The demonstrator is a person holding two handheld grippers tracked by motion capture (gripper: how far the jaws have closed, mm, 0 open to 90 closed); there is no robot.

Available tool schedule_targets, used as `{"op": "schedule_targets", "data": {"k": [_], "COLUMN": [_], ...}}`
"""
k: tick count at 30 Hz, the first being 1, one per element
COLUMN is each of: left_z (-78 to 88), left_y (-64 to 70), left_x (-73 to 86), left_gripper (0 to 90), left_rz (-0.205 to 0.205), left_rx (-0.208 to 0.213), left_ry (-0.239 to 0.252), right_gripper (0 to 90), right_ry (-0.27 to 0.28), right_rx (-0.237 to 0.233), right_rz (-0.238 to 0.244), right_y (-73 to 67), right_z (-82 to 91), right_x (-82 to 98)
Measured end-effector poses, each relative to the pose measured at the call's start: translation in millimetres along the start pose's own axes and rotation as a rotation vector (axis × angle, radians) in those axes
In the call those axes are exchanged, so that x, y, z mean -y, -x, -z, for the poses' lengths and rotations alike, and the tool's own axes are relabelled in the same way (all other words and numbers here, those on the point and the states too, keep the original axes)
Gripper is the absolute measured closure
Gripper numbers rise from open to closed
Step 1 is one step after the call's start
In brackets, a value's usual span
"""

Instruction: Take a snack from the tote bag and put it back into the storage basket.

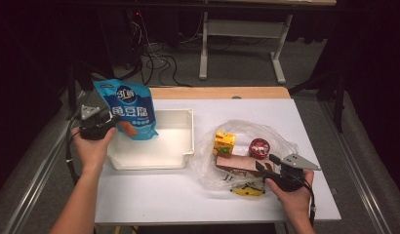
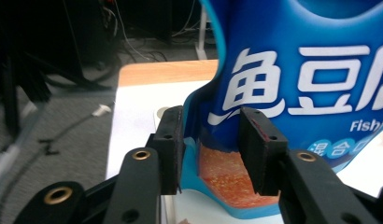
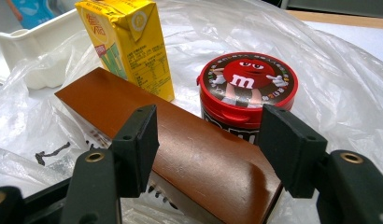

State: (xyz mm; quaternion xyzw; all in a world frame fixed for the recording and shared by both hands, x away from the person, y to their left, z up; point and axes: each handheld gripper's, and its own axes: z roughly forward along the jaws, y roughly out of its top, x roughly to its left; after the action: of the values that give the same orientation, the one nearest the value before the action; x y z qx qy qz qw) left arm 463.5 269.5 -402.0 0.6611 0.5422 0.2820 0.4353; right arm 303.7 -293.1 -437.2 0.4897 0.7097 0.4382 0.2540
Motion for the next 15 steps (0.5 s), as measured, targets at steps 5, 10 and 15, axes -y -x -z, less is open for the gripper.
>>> {"op": "schedule_targets", "data": {"k": [5,10,15], "left_z": [6.5,31.0,25.9], "left_y": [13.9,35.5,57.4], "left_x": [3.9,7.6,18.0], "left_gripper": [42.3,51.5,72.6], "left_rz": [0.001,0.015,0.010], "left_rx": [0.001,-0.001,0.044], "left_ry": [-0.019,0.071,0.023], "right_gripper": [38.7,38.7,38.7], "right_ry": [0.002,-0.001,-0.007], "right_rx": [0.000,-0.001,-0.003], "right_rz": [-0.003,0.001,0.002], "right_y": [0.3,1.0,-0.3], "right_z": [1.4,0.4,-1.3], "right_x": [-0.4,-0.1,-0.2]}}
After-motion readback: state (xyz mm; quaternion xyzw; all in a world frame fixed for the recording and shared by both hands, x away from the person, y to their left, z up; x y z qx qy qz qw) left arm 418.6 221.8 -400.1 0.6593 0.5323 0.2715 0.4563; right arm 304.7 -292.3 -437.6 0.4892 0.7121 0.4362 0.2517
